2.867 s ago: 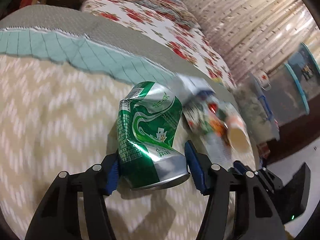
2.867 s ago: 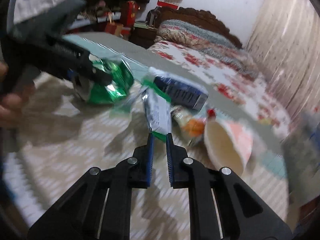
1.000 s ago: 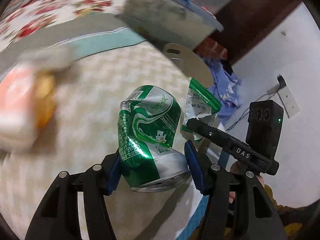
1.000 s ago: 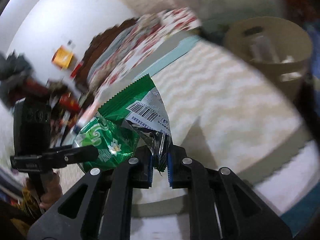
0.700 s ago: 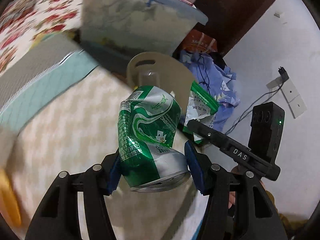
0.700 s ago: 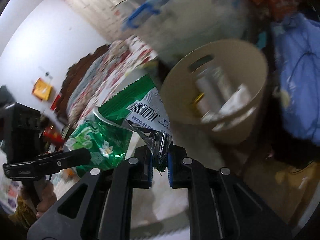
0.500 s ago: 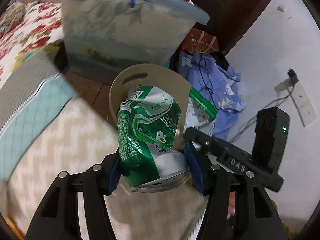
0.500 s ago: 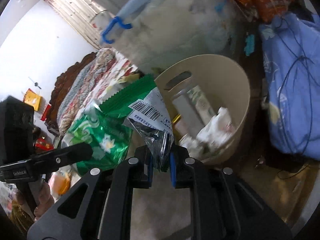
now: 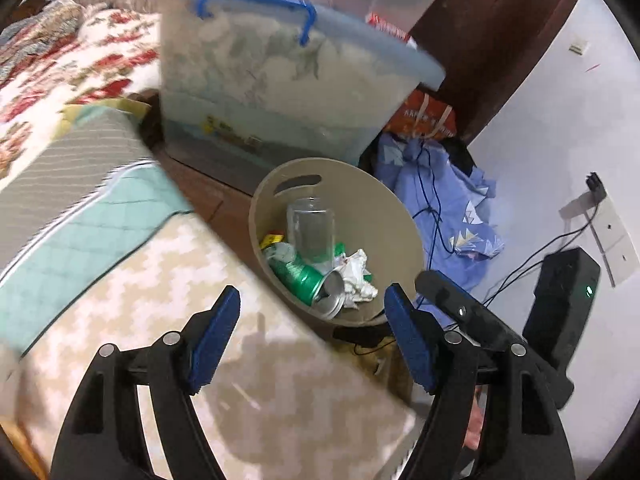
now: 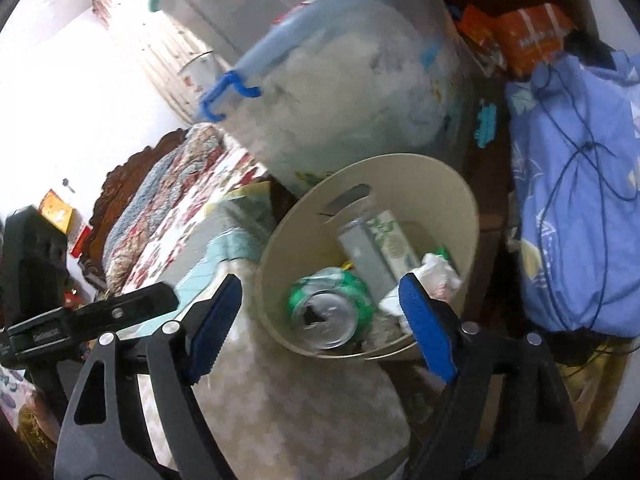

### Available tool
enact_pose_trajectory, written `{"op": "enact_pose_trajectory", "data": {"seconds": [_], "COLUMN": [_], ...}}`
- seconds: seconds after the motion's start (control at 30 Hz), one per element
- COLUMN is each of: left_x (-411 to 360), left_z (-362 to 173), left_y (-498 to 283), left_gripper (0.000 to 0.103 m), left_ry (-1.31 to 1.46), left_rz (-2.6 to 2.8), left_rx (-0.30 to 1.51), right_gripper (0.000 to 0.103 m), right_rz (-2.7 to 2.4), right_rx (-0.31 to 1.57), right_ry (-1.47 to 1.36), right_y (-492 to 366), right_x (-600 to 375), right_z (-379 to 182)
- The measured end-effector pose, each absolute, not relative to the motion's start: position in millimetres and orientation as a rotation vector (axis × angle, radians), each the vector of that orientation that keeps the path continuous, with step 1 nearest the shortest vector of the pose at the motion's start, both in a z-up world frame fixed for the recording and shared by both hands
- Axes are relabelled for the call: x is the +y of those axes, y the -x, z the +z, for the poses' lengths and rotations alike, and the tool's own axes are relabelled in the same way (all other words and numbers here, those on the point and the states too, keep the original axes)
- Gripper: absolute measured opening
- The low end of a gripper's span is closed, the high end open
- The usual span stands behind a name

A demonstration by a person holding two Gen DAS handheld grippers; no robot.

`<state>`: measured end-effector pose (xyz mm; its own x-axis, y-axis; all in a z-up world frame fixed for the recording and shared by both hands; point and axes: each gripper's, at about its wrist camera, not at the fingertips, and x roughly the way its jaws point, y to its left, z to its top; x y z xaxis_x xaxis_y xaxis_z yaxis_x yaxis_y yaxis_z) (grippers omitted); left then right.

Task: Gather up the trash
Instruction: 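Carry can and wrapper to the wastebasket and open both grippers, then grasp the PURE MILK carton with the left gripper while the right gripper reaches for the pink cup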

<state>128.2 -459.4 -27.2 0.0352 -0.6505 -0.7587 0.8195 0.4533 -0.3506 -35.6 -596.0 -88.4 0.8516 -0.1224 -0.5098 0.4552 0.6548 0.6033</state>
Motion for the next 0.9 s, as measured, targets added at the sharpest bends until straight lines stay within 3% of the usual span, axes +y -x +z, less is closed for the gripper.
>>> {"op": "enact_pose_trajectory", "data": {"seconds": [0.57, 0.9], "left_x": [-154, -41], "left_z": [-3, -23], "left_y": [-136, -153], "left_gripper": [0.071, 0.071], "left_ry": [-0.152, -0.1], "left_rz": [-0.691, -0.397], "left_rx": [0.865, 0.869], "right_gripper": [0.068, 0.066], "right_rz": [0.041, 0.203], "right_rx": [0.583, 0.732], "right_ry": [-0.751, -0.635], "right_y": [-38, -71], "right_x": [-437, -329], "right_z": [-64, -69]}}
